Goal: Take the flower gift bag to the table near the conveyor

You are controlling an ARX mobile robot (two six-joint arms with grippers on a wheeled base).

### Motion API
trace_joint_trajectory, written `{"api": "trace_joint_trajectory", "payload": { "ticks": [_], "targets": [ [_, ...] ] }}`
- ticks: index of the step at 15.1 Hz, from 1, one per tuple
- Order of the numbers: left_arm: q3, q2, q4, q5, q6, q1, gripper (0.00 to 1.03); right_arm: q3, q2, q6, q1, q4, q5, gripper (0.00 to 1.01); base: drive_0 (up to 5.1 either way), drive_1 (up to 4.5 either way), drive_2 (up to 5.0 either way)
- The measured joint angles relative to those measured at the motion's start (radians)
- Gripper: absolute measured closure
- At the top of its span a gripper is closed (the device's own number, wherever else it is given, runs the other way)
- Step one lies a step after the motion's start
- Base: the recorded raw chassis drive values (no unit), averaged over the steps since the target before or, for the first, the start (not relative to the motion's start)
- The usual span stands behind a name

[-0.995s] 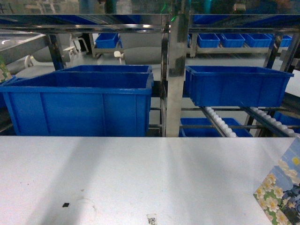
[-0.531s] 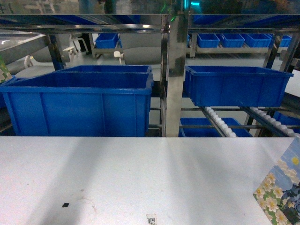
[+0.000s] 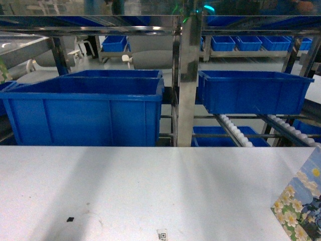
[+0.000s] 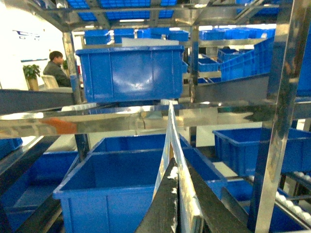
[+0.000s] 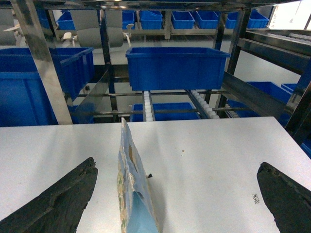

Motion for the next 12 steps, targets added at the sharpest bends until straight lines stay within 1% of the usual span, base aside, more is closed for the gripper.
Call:
{"api": "trace_joint_trajectory", "payload": {
  "ticks": [2,4,5,7,9,10,12],
  "targets": [
    [-0.021,0.040,0.058,-0.062,-0.006,-0.065,1.01,0.000,0.000,0.000,0.000,0.000,0.000,0.03,0.0,0.00,0.0],
    [-0.056,0.076,0.082,-0.121,-0.011,-0.115,1.01,0.000,0.000,0.000,0.000,0.000,0.000,0.03,0.0,0.00,0.0],
    [-0.069,0.107,0.113,-0.166,-0.020,-0.153,1.01,0.000,0.000,0.000,0.000,0.000,0.000,0.03,0.0,0.00,0.0],
    [-0.076,0.167,0.186,-0.230,-0.030,-0.206,1.01,0.000,0.000,0.000,0.000,0.000,0.000,0.03,0.0,0.00,0.0],
    [-0.083,0.265,0.276,-0.294,-0.042,-0.255,1.01,0.000,0.000,0.000,0.000,0.000,0.000,0.03,0.0,0.00,0.0],
    [-0.085,0.361,0.353,-0.346,-0.060,-0.291,1.01,0.000,0.000,0.000,0.000,0.000,0.000,0.03,0.0,0.00,0.0],
    [-0.082,0.517,0.493,-0.412,-0.084,-0.335,1.01,0.000,0.000,0.000,0.000,0.000,0.000,0.03,0.0,0.00,0.0]
  ]
}}
